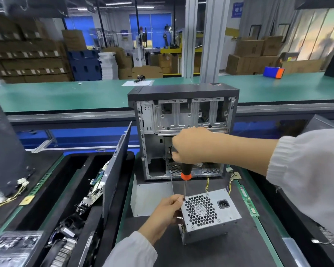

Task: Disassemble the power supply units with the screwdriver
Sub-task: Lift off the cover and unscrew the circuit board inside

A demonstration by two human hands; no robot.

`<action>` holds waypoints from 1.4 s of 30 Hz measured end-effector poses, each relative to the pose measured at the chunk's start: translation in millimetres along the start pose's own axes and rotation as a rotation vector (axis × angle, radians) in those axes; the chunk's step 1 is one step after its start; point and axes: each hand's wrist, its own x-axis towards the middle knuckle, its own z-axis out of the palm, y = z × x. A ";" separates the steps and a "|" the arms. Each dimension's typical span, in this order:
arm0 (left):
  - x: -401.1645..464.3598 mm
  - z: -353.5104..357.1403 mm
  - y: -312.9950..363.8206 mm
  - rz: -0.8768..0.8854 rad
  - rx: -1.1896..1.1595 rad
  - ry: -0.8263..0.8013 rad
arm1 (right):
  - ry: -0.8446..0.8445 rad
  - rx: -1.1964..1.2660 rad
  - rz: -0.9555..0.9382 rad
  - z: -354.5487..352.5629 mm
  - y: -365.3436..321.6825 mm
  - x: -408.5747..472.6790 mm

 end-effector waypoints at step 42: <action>6.1 -14.8 4.4 0.092 0.143 -0.078 | -0.160 -0.680 -0.592 -14.7 -16.1 -4.3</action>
